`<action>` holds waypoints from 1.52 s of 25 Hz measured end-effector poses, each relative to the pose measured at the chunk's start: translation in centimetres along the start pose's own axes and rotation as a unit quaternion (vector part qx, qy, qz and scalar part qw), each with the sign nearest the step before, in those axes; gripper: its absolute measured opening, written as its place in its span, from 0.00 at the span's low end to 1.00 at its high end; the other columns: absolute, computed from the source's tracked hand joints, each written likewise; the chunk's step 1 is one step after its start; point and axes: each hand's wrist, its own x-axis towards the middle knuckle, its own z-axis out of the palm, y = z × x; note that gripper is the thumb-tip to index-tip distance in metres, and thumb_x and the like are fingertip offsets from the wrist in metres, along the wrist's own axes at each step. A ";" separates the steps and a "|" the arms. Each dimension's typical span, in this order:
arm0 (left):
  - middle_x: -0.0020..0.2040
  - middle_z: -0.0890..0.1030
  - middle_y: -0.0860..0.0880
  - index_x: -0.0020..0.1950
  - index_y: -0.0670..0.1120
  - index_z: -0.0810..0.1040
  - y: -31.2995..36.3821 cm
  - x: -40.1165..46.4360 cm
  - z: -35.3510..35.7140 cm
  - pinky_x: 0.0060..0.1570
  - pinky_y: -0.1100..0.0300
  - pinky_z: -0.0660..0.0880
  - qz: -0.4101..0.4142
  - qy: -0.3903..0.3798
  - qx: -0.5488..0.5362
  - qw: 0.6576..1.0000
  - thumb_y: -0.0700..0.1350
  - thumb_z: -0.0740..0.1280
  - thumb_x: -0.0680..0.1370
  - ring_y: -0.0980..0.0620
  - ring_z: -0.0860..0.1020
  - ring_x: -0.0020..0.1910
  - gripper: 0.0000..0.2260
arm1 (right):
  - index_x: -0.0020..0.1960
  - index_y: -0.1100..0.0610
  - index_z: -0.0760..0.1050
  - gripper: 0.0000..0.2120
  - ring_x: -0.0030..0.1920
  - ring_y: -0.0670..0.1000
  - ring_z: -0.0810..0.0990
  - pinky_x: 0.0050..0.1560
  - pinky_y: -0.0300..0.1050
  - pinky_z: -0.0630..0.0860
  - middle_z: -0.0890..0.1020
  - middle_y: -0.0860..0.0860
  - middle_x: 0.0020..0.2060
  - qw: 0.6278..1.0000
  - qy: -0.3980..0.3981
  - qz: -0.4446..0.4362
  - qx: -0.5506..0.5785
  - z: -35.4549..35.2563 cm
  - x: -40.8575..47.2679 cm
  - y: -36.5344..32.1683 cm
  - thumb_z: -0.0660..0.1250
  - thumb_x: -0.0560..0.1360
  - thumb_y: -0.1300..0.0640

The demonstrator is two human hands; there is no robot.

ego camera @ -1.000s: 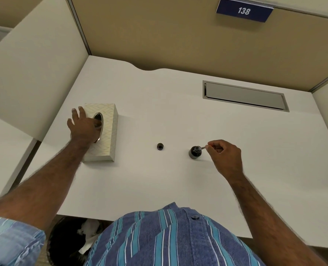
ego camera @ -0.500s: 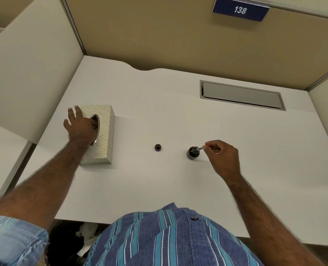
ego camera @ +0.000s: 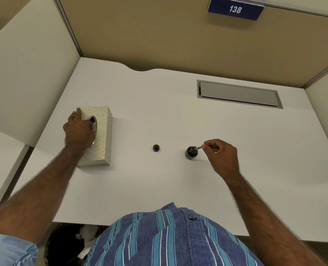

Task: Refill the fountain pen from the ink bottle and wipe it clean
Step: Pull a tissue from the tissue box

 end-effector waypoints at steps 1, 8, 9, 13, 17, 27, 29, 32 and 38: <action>0.74 0.70 0.29 0.53 0.35 0.85 0.0 -0.1 0.1 0.58 0.29 0.71 0.000 0.000 -0.009 1.000 0.38 0.69 0.79 0.26 0.70 0.70 0.09 | 0.48 0.52 0.87 0.03 0.46 0.36 0.82 0.42 0.23 0.73 0.88 0.43 0.43 1.000 0.000 0.000 0.001 0.0 0.0 0.0 0.76 0.76 0.54; 0.73 0.74 0.39 0.49 0.39 0.86 -0.6 -0.4 0.0 0.66 0.34 0.69 -0.064 0.016 -0.103 0.992 0.43 0.73 0.77 0.35 0.70 0.71 0.07 | 0.49 0.52 0.87 0.04 0.45 0.33 0.81 0.42 0.21 0.71 0.88 0.43 0.44 1.000 -0.010 0.001 -0.006 0.1 -0.2 -0.2 0.76 0.76 0.53; 0.73 0.74 0.42 0.47 0.41 0.87 -0.6 -0.4 -0.2 0.67 0.36 0.69 -0.090 0.018 -0.134 0.987 0.44 0.75 0.76 0.37 0.71 0.71 0.07 | 0.49 0.53 0.87 0.04 0.45 0.33 0.81 0.42 0.21 0.71 0.88 0.43 0.44 1.000 -0.009 0.001 -0.005 0.1 -0.2 -0.3 0.76 0.76 0.53; 0.69 0.79 0.51 0.48 0.43 0.88 -1.1 0.2 -0.8 0.72 0.48 0.66 -0.132 0.013 -0.212 0.968 0.45 0.79 0.72 0.45 0.70 0.74 0.09 | 0.49 0.53 0.87 0.04 0.45 0.33 0.81 0.41 0.21 0.71 0.87 0.43 0.43 1.000 -0.009 -0.001 -0.006 0.0 -0.1 -0.5 0.76 0.76 0.54; 0.58 0.84 0.51 0.48 0.41 0.86 -0.9 0.4 -1.6 0.64 0.67 0.67 -0.167 0.012 -0.297 0.940 0.42 0.77 0.73 0.55 0.75 0.68 0.06 | 0.49 0.53 0.87 0.04 0.43 0.31 0.81 0.41 0.21 0.71 0.87 0.43 0.43 1.000 -0.010 0.005 -0.003 -0.1 -0.1 -0.5 0.76 0.76 0.54; 0.35 0.75 0.47 0.42 0.32 0.79 -0.8 1.0 -1.9 0.41 0.58 0.68 -0.178 0.020 -0.433 0.884 0.40 0.71 0.73 0.51 0.72 0.39 0.09 | 0.49 0.54 0.87 0.04 0.42 0.30 0.81 0.41 0.21 0.71 0.88 0.45 0.43 1.000 -0.008 -0.001 0.002 -0.2 0.1 -0.7 0.76 0.77 0.55; 0.37 0.77 0.46 0.42 0.33 0.80 -0.7 0.9 -2.1 0.45 0.55 0.69 -0.177 0.029 -0.435 0.883 0.42 0.71 0.72 0.49 0.73 0.42 0.10 | 0.49 0.55 0.87 0.04 0.42 0.30 0.81 0.41 0.21 0.71 0.88 0.45 0.43 1.000 -0.007 -0.004 0.002 -0.2 0.0 -0.6 0.76 0.77 0.56; 0.44 0.85 0.45 0.45 0.41 0.86 -0.4 0.9 -2.6 0.55 0.53 0.75 -0.175 0.056 -0.380 0.906 0.46 0.71 0.73 0.51 0.80 0.46 0.09 | 0.49 0.55 0.87 0.04 0.42 0.30 0.81 0.42 0.21 0.71 0.88 0.45 0.43 1.000 -0.009 -0.004 0.003 -0.2 0.0 -0.5 0.76 0.77 0.55; 0.54 0.83 0.45 0.54 0.41 0.82 -0.6 1.4 -1.7 0.55 0.55 0.74 -0.187 0.013 -0.346 0.919 0.46 0.66 0.79 0.47 0.78 0.53 0.11 | 0.49 0.54 0.87 0.04 0.42 0.31 0.82 0.42 0.21 0.72 0.88 0.45 0.44 1.000 -0.009 0.001 0.008 -0.1 -0.2 -0.2 0.77 0.76 0.55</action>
